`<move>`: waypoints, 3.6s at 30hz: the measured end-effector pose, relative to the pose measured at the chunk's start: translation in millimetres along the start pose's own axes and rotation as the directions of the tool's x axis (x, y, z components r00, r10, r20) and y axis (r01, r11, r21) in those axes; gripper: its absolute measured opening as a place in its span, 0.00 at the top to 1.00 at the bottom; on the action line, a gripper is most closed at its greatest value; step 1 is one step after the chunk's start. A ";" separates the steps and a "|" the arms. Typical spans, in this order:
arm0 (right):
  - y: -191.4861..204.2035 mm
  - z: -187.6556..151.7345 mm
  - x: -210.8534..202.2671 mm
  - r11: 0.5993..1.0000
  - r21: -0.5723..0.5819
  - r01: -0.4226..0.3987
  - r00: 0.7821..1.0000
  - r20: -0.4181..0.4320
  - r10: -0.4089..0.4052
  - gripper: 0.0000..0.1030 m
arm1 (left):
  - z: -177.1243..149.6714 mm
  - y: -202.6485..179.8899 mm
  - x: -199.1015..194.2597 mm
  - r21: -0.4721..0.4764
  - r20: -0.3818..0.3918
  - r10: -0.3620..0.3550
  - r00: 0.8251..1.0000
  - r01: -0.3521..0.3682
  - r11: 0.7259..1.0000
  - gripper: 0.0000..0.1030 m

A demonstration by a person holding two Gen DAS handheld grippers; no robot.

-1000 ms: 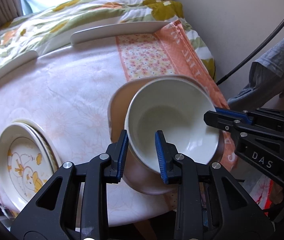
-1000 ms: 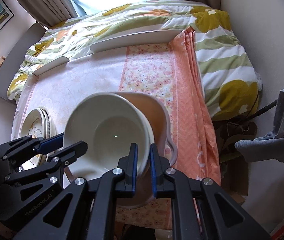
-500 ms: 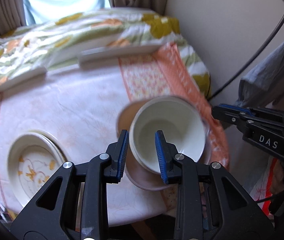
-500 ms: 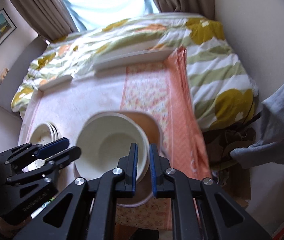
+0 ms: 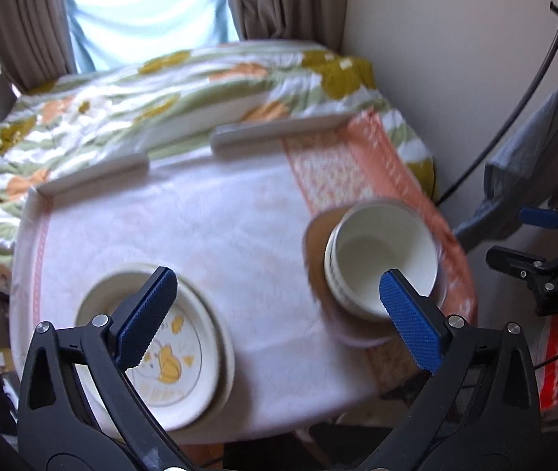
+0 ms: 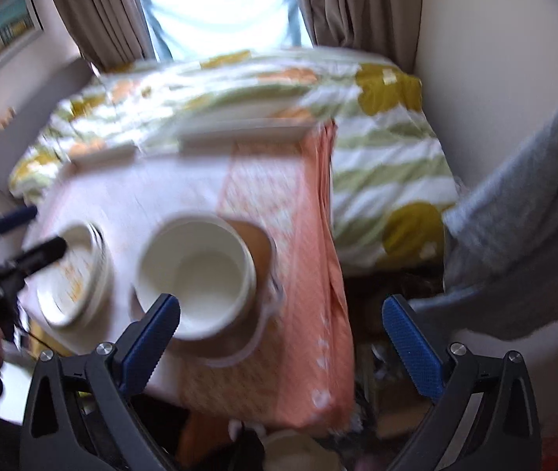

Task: Organize plates and bowls
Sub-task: 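Open both tools and pull them back from the small white bowl, then reach both tools to the pink dish rim and close on it, then lift the pink dish with nested bowls and lower it onto the plate stack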

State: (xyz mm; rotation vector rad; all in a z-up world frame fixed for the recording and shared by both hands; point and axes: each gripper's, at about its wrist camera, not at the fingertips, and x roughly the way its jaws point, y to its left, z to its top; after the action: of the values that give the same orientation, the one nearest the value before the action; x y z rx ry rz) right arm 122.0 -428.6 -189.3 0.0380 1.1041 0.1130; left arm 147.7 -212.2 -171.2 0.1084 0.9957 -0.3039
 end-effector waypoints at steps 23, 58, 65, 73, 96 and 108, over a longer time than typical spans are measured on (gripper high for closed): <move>14.4 -25.6 92.9 1.000 -0.003 0.007 0.983 -0.181 -0.008 0.52 | -29.5 -18.3 92.1 0.119 -0.226 -0.048 0.973 0.077 0.990 0.28; 35.7 -13.8 117.2 0.980 -0.177 -0.095 0.986 -0.150 0.068 0.87 | -32.6 -42.0 112.7 0.131 -0.217 -0.052 0.975 0.082 0.988 0.83; 63.2 10.4 85.5 0.962 -0.243 -0.126 0.988 -0.119 0.099 0.87 | -20.6 -14.8 61.0 0.082 -0.150 -0.010 0.989 0.022 0.996 0.83; 134.6 27.5 55.6 0.935 -0.320 -0.150 0.988 -0.081 0.131 0.87 | -31.0 46.3 8.8 0.048 -0.115 0.032 0.993 -0.027 0.999 0.83; 277.4 3.3 107.8 0.959 -0.236 -0.159 0.979 -0.164 0.122 0.87 | -105.0 188.4 29.1 0.021 -0.224 -0.004 0.975 0.008 1.000 0.85; 289.0 0.5 110.0 0.965 -0.241 -0.104 0.987 -0.142 0.071 0.87 | -110.3 194.8 26.5 0.034 -0.209 -0.006 0.978 0.014 0.999 0.85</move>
State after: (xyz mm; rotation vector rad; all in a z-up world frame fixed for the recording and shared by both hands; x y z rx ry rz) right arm 150.4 -129.3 -261.7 -0.1463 1.2136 0.3365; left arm 130.5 -6.9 -262.7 0.1702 1.1995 -0.3242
